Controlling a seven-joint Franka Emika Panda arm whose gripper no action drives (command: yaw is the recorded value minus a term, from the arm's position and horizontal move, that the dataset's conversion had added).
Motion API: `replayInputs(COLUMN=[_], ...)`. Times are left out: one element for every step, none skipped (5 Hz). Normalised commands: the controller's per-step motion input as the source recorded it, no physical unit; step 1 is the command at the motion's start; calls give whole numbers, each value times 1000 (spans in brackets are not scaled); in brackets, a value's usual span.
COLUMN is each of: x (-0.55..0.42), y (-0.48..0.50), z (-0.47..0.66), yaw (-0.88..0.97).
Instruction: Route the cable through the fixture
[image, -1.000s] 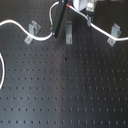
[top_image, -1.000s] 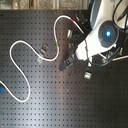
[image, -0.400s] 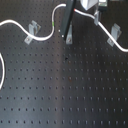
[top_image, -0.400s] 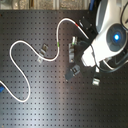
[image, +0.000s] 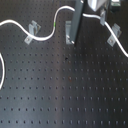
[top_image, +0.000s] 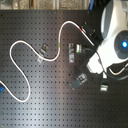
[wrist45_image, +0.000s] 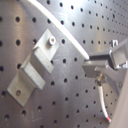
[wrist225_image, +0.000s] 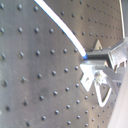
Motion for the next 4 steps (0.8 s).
replayInputs(x=[322,220,159,123], y=[-362,-206,-124,-87], z=[-76,-320,-296,-100], yaw=[-380,-260,-274,-483])
